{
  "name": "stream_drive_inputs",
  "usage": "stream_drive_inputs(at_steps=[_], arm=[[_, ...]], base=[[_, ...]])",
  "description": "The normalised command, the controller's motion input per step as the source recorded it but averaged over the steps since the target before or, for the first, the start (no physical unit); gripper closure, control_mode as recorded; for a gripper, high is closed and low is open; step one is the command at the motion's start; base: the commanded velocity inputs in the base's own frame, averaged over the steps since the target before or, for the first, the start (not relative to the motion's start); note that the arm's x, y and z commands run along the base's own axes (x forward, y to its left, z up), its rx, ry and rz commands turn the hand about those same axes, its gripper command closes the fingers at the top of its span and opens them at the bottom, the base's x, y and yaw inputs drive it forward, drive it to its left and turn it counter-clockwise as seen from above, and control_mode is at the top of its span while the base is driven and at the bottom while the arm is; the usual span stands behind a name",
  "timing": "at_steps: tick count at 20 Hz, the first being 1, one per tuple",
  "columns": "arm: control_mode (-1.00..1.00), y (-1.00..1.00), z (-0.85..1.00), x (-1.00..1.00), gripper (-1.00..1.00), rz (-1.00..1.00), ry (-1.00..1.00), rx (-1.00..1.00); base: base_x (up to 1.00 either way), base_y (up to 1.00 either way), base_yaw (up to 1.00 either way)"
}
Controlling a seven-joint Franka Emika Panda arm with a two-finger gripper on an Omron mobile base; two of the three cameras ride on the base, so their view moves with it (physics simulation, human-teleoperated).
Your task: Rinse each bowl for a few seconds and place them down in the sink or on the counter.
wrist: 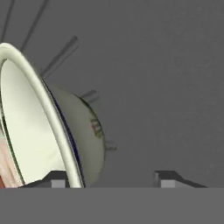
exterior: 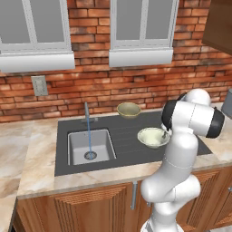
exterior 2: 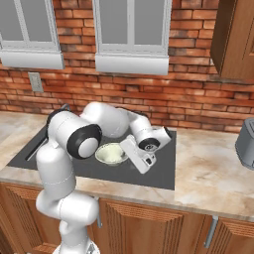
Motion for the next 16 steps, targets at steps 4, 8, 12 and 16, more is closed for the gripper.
stream_drive_inputs(at_steps=[4,8,12,16], arm=[[-1.00,-0.11,0.27,0.00,-1.00,0.05,0.00,0.00],[-1.00,-0.09,0.26,0.00,-1.00,0.04,0.00,0.00],[-1.00,-0.05,0.42,0.00,-1.00,0.04,0.00,0.00],[-1.00,0.11,0.57,-0.15,-1.00,0.03,-0.04,0.00]], base=[[0.00,0.00,0.00],[0.00,0.00,0.00],[0.00,0.00,0.00],[0.00,0.00,0.00]])
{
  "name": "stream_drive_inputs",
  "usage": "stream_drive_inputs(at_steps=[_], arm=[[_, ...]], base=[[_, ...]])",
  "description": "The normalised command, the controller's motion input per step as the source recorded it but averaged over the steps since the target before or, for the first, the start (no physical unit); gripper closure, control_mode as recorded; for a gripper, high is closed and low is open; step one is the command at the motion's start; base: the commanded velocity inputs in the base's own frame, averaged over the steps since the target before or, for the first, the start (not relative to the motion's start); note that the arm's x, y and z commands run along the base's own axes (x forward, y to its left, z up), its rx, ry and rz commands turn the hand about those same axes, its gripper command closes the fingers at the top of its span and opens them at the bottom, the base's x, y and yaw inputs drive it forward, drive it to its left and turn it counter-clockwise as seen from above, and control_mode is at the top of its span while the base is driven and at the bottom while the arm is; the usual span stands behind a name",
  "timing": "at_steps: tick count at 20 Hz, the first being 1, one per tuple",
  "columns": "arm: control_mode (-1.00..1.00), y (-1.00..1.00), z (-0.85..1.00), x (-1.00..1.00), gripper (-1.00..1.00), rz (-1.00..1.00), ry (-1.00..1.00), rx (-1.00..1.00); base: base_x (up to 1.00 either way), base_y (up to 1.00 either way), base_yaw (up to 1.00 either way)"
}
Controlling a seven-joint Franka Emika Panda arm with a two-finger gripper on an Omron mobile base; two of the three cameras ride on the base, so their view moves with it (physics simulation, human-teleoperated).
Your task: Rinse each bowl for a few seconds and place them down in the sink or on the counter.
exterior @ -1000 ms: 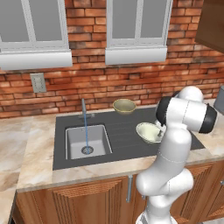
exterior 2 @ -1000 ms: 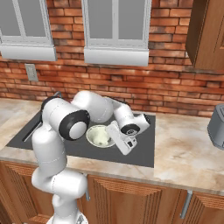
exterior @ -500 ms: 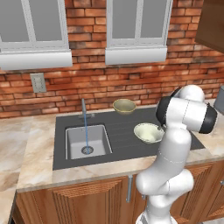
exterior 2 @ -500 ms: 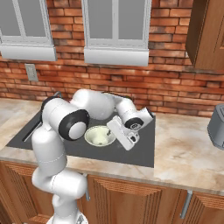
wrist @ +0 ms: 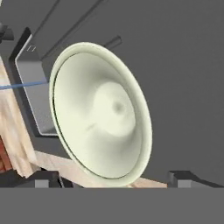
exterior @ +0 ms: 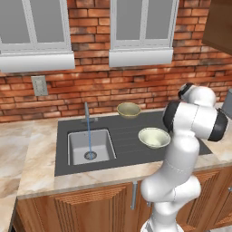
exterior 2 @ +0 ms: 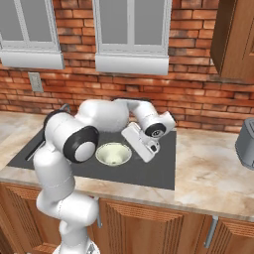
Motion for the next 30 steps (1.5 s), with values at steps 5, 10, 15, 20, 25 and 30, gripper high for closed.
stream_drive_inputs(at_steps=[5,10,15,20,25,30], arm=[[-1.00,0.38,0.62,-0.33,-1.00,0.02,-0.09,-0.07],[-1.00,0.39,0.68,-0.32,-1.00,0.02,-0.09,-0.08],[-1.00,0.40,0.72,-0.38,-1.00,0.03,-0.09,-0.10],[-1.00,0.21,0.80,-0.46,-1.00,0.05,-0.09,-0.10],[-1.00,0.01,0.81,-0.62,-1.00,0.06,-0.06,-0.08],[-1.00,0.00,0.71,-0.86,-1.00,0.08,-0.12,-0.09]], base=[[0.00,0.00,0.00],[0.00,0.00,0.00],[0.00,0.00,0.00],[0.00,0.00,0.00],[0.00,0.00,0.00],[0.00,0.00,0.00]])
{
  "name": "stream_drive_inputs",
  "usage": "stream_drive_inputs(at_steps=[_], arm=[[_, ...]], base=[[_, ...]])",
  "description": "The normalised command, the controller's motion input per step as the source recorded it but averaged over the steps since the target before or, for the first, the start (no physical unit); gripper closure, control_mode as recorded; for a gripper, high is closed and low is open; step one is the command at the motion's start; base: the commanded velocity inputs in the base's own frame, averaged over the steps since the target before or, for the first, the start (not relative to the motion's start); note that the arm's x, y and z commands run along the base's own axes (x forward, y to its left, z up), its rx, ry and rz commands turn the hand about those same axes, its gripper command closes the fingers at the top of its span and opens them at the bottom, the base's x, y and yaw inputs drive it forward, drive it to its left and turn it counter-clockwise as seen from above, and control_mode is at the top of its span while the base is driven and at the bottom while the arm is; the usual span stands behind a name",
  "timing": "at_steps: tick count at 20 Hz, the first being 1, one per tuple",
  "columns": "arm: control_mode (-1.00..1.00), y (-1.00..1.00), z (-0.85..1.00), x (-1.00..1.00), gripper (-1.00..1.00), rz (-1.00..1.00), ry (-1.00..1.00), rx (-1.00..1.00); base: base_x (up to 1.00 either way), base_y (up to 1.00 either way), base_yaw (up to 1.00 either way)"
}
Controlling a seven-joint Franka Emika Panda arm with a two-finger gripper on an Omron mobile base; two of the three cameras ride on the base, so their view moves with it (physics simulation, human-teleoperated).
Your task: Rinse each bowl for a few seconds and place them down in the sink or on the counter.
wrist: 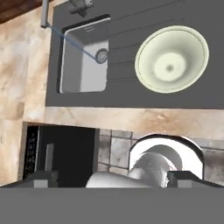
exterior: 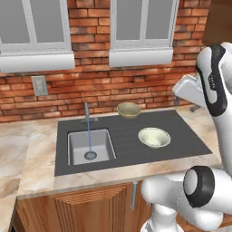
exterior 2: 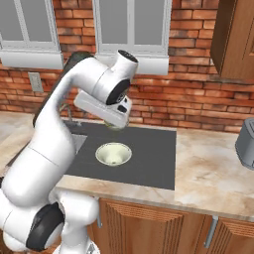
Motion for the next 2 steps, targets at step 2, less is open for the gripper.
stream_drive_inputs(at_steps=[2], arm=[[-1.00,0.00,0.61,-0.87,-1.00,0.09,-0.18,-0.12]], base=[[0.00,0.00,0.00]])
